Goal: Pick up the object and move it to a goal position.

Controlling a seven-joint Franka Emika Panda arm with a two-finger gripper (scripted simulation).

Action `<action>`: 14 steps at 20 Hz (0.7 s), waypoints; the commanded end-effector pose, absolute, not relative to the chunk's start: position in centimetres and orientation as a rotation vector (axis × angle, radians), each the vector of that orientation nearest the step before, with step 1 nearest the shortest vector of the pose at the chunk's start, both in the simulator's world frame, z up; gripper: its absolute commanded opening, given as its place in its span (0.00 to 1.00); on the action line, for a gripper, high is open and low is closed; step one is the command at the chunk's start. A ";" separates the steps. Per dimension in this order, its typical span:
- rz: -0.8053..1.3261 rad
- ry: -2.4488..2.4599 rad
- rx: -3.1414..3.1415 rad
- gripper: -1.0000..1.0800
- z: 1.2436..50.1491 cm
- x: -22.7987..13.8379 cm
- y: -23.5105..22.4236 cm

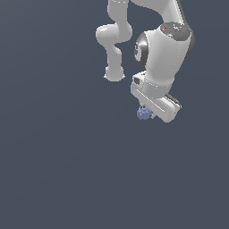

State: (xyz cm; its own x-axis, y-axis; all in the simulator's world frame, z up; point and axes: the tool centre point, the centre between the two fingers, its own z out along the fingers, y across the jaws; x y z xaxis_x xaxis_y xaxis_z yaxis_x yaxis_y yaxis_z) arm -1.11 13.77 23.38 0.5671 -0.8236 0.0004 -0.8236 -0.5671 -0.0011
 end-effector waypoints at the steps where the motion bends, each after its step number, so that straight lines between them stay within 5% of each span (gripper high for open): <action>1: -0.001 1.463 -2.781 0.00 25.7 -1.7 14.5; 14: -0.001 1.461 -2.782 0.00 31.8 -2.7 16.5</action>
